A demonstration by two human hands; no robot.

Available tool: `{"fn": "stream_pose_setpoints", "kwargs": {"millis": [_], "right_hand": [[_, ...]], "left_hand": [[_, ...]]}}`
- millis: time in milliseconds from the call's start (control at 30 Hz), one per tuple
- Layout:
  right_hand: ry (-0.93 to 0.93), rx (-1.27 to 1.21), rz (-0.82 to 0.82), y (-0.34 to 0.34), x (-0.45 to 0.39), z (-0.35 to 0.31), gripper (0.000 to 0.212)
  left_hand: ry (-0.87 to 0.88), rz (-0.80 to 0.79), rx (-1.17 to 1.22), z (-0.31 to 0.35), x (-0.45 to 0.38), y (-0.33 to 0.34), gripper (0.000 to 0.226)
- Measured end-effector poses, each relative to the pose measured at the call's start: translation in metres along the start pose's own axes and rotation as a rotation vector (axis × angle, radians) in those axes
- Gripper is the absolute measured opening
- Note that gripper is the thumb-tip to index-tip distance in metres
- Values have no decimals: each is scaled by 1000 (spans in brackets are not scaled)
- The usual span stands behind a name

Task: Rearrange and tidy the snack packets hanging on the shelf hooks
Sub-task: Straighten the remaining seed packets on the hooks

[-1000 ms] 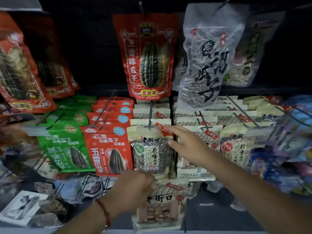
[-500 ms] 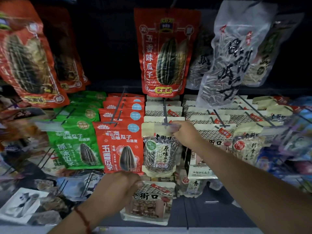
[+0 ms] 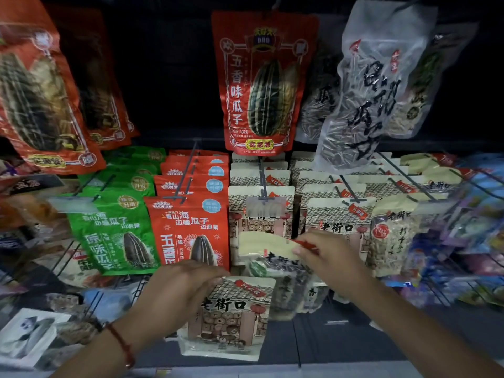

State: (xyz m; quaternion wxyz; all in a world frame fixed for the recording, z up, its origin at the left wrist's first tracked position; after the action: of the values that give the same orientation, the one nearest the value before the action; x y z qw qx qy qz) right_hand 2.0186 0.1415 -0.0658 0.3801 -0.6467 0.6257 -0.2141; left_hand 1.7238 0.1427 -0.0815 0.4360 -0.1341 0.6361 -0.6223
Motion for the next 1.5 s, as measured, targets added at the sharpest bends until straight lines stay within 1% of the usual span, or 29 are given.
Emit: {"fn": "stream_pose_setpoints", "kwargs": {"millis": [67, 167, 200, 267, 333, 467, 533, 600, 667, 733, 800, 867, 933, 967, 1067, 1133, 1200, 1300, 1400, 1500], "right_hand": [[-7, -3, 26, -16, 19, 7, 16], [-13, -10, 79, -40, 44, 19, 17], [-9, -21, 101, -46, 51, 24, 22], [0, -41, 141, -58, 64, 33, 29], [-8, -50, 171, -67, 75, 39, 33], [-7, -72, 214, -78, 87, 38, 50], [-14, -49, 218, -79, 90, 36, 45], [2, -35, 226, -79, 92, 33, 33], [28, -39, 226, -78, 92, 32, 23], [41, -56, 218, -78, 92, 31, 30], [47, -71, 211, -77, 92, 31, 33], [43, -95, 219, -76, 92, 28, 33], [40, -97, 226, -76, 92, 27, 34], [41, -90, 225, -76, 91, 25, 32], [39, -91, 254, -77, 90, 22, 14], [44, -98, 274, -77, 90, 21, 12], [63, -94, 286, -77, 89, 22, 3], [86, -67, 290, -77, 88, 25, 13], [110, -66, 285, -76, 87, 31, 10], [94, -56, 296, -75, 86, 33, 8]], "left_hand": [[3, -9, 3, 0, -1, 2, 28], [-33, -54, 1, 0, 1, 11, 8], [-49, -70, -12, 1, 1, 15, 8], [-88, -112, -32, 0, 0, 25, 20], [-136, -158, 1, -2, -2, 32, 29], [-211, -97, 95, 0, -17, 37, 25], [-258, -92, 107, -1, -27, 42, 25], [-276, -121, 114, -6, -38, 48, 24], [-266, -146, 113, -8, -50, 53, 31], [-269, -155, 120, -11, -62, 54, 35], [-281, -155, 164, -11, -74, 53, 29], [-311, -157, 262, -14, -85, 54, 22], [-343, -157, 359, -19, -93, 55, 19], [-351, -154, 382, -21, -97, 56, 20], [-369, -129, 391, -25, -107, 56, 22], [-376, -100, 421, -25, -113, 56, 22], [-390, -97, 481, -24, -117, 58, 17], [-445, -115, 604, -26, -117, 62, 11], [-478, -102, 653, -29, -115, 61, 9], [-475, -103, 644, -26, -111, 60, 13]]}}
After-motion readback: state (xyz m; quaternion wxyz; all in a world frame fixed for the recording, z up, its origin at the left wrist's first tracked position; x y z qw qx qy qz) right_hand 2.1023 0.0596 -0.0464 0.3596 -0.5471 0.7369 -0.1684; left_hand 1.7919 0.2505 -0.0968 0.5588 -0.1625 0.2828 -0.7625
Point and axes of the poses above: each hand's wrist, its own x-axis away from the middle knuckle, its own y-axis out of the palm, z = x × y, the point moved 2 cm from there along -x, towards the middle knuckle, and after that the axes turned 7 degrees about -x, right-handed, at the moved point
